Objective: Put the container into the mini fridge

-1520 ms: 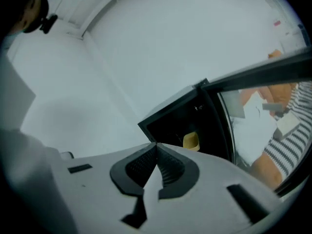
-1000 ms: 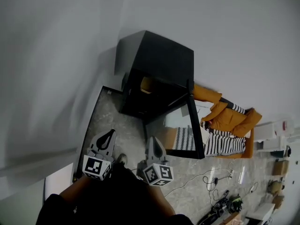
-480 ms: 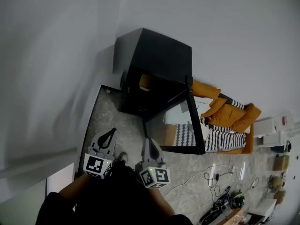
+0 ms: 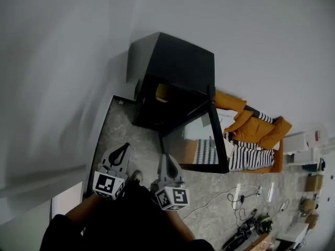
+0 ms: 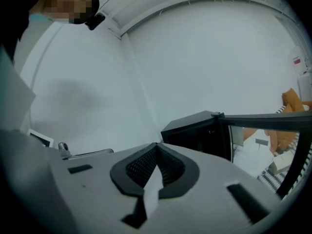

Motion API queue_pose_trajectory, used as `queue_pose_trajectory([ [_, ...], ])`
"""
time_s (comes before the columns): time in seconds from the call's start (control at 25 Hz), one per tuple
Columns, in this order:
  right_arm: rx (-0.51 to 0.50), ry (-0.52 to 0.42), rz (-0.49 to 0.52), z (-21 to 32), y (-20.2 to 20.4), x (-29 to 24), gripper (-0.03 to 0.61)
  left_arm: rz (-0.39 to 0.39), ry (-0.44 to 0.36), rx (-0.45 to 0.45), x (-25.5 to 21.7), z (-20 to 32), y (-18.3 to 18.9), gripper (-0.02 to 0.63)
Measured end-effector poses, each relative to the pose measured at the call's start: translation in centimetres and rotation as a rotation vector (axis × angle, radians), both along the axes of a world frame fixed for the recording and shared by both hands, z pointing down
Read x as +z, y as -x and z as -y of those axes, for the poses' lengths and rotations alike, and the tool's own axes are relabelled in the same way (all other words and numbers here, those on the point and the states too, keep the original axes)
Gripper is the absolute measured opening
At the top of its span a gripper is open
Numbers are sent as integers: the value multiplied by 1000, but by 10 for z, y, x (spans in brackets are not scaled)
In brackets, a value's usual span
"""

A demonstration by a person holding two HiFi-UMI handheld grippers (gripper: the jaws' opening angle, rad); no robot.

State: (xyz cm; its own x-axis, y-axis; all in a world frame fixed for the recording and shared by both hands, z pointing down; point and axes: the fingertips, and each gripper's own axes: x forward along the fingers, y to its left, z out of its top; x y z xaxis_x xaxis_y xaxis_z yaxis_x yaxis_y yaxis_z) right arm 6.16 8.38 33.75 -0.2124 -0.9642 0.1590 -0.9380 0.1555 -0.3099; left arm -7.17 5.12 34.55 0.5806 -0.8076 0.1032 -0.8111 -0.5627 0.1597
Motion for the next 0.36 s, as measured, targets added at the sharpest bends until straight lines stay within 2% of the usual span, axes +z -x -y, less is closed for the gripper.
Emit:
queue_pose_trajectory([
  [0.36, -7, -8, 5, 0, 2, -2, 0, 5, 5, -18, -11, 2, 3, 5],
])
